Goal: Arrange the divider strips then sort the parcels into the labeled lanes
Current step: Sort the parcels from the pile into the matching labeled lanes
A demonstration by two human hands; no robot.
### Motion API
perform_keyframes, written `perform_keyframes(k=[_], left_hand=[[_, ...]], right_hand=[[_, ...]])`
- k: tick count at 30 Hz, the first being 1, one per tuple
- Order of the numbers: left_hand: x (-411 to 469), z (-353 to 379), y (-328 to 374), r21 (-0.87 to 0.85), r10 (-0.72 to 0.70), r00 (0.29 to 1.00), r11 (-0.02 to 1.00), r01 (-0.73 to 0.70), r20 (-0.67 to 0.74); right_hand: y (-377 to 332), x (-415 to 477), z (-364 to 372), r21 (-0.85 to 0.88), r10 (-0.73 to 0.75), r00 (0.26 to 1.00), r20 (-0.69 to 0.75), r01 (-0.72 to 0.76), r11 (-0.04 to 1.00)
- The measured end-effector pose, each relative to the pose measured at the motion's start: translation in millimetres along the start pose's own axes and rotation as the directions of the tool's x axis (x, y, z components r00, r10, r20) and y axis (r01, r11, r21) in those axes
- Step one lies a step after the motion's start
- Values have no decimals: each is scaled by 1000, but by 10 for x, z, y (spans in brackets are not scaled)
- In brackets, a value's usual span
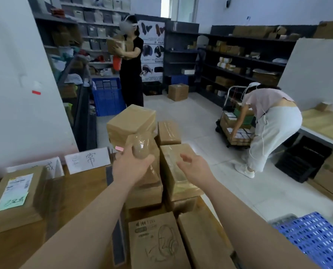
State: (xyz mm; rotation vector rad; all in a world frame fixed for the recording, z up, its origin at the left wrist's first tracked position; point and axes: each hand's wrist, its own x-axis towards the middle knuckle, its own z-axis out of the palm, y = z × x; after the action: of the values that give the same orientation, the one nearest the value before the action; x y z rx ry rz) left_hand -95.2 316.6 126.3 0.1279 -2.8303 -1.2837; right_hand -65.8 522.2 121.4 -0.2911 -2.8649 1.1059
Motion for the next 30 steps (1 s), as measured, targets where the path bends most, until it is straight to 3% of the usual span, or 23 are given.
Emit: perform_keyframes(k=[3,6,11,13,16,20,22,27,30], left_hand=[[-22,-40,-7,-388,-110,994,917,90,-28],[-45,-22,0,-720,-311,950,661,209,-10],[-283,79,63,-903,-324,940,361,231,111],[-359,116,84,-920,-298,939,293,261,171],[-434,133,116,-910,-317,939,336,242,133],[-464,141,86,-758,-270,962,634,153,-32],[-481,133,68,-693,-255,963,710,126,-85],[-641,-34,63,-690,-162,986,719,84,-49],[-755,-195,4,-706,-198,977,703,83,-82]], right_hand=[[12,140,-34,106,-23,998,61,16,994],[-19,219,-54,184,-63,993,104,43,982],[-108,247,-96,473,-141,953,270,-4,881],[-135,247,-107,550,-161,944,287,-25,835],[-154,247,-140,632,-210,934,290,-22,775],[-191,263,-204,685,-246,932,267,-4,729],[-231,259,-196,679,-281,926,252,37,733],[-423,182,-58,675,-357,904,236,112,729],[-587,91,103,670,-367,894,256,110,735]])
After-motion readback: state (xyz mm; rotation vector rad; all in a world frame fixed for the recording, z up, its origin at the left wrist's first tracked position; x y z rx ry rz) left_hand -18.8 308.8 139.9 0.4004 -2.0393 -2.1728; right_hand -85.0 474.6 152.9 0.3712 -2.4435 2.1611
